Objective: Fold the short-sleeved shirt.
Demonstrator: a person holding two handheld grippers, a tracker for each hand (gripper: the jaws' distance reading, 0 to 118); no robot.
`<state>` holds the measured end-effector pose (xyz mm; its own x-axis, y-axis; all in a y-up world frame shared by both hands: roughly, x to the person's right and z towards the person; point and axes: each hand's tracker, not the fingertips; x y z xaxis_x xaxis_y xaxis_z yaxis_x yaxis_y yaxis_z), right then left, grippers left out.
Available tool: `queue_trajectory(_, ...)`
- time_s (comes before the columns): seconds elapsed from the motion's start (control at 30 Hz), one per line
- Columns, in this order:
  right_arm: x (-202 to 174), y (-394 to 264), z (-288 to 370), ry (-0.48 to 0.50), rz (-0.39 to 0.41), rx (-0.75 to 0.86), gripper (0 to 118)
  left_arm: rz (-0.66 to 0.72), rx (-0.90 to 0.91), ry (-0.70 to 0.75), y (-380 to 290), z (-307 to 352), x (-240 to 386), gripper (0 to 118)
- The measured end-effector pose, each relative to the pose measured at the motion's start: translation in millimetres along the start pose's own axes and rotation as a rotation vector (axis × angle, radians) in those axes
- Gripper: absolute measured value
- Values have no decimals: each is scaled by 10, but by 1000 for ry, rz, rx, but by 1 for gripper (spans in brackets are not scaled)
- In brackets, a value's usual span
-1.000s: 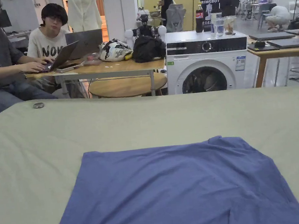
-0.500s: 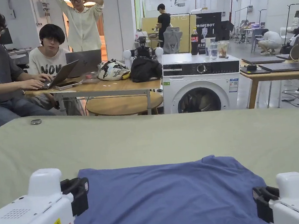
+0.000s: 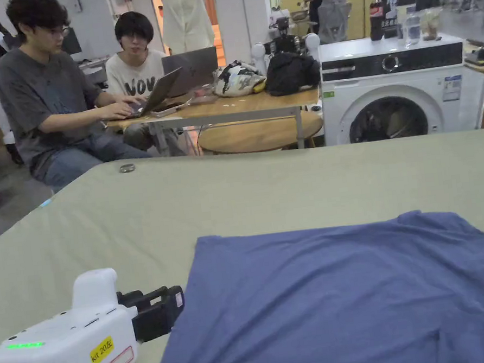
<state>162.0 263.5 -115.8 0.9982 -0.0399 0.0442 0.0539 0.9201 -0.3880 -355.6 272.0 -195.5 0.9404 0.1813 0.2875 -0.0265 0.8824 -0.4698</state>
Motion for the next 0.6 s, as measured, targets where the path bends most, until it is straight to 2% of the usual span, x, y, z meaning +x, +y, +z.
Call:
queue_trajectory(0.13, 61, -89, 67, 37, -46, -31, 0, 8, -132, 4, -392, 64, -199, 62)
queue_trajectory(0.37, 137, -176, 150, 46, -76, -67, 0, 25, -356, 53, -909, -281, -322, 59)
queue_trajectory(0.4, 151, -182, 168, 43, -76, -70, 0, 25, -380, 64, -934, -352, -341, 50)
queue_trajectory(0.43, 168, -194, 190, 36, -76, -74, 0, 27, -397, 69, -940, -400, -342, 28)
queue_trajectory(0.6, 347, -310, 424, -11, -95, -95, 0, -37, -426, 63, -916, -482, -229, 13)
